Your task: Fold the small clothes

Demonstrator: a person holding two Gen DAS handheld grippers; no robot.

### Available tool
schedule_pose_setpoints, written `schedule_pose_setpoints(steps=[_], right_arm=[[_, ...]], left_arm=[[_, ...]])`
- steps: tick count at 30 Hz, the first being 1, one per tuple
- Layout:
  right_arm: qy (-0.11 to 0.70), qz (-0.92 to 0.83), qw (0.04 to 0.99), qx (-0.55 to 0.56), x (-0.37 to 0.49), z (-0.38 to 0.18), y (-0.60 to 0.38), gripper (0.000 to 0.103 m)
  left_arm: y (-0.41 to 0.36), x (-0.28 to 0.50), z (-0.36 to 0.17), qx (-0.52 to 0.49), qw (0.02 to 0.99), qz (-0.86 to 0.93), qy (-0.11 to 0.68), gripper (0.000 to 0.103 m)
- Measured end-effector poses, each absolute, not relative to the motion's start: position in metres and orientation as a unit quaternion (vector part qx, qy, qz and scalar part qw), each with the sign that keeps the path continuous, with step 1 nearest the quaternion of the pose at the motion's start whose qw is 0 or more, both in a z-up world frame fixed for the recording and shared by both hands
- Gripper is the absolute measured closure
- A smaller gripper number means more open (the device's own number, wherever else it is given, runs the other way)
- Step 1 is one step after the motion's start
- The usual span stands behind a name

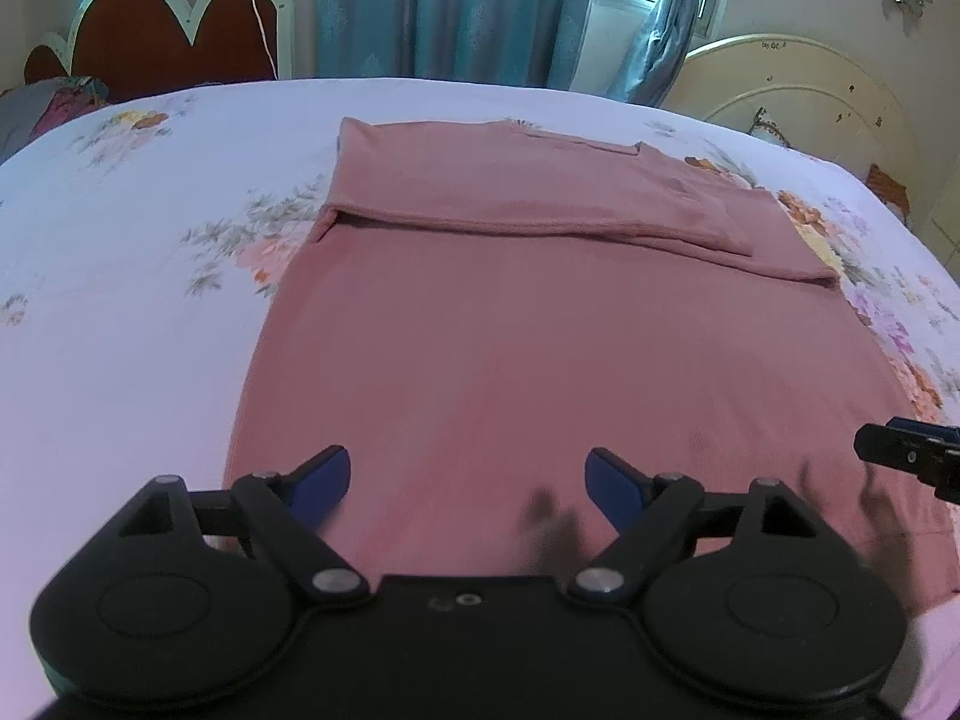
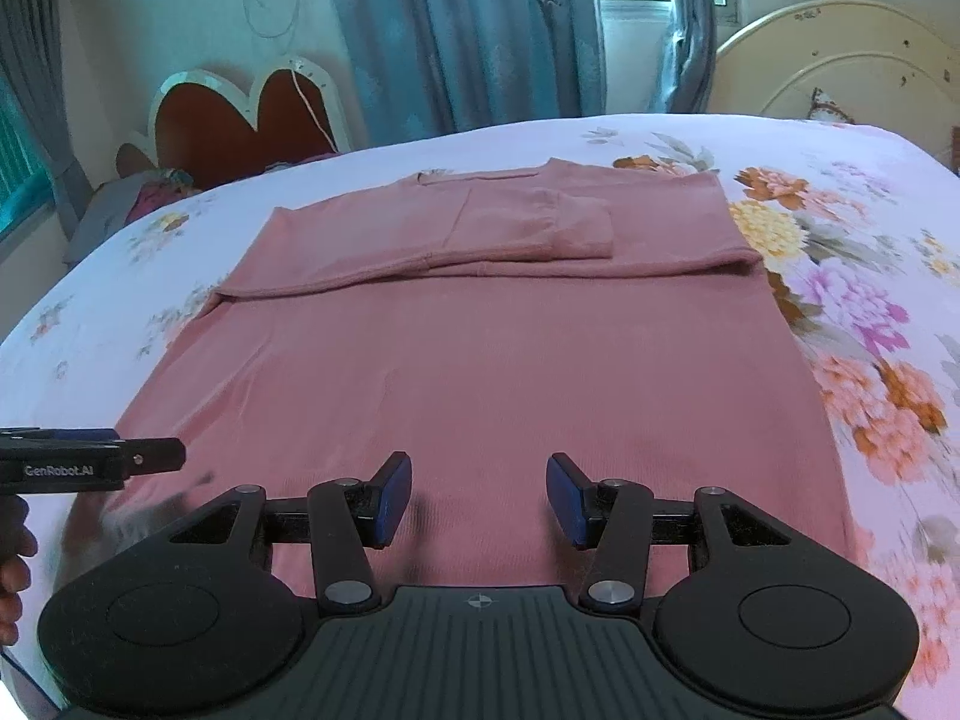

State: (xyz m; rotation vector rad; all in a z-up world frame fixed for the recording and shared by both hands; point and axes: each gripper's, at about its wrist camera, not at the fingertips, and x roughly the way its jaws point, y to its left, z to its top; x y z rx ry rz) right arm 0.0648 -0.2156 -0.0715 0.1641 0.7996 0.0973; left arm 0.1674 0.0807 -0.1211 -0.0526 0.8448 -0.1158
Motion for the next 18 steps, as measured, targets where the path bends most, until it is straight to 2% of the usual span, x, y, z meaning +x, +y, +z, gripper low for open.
schedule_pose_setpoints(steps=[10,15,18], right_arm=[[0.391,0.017,0.917,0.079,0.023,-0.071,-0.222,0.053],[0.393,-0.004,0.916,0.081,0.004,-0.073,-0.234,0.053],[0.395,-0.02,0.915,0.085,-0.004,-0.075,-0.243,0.053]], left_arm=[[0.098,0.132,-0.123,-0.028,0.91,-0.05,0.411,0.021],[0.116,0.116,-0.128,-0.035,0.907,-0.032,0.418,0.03],[0.126,0.107,-0.131,-0.042,0.906,-0.02,0.42,0.03]])
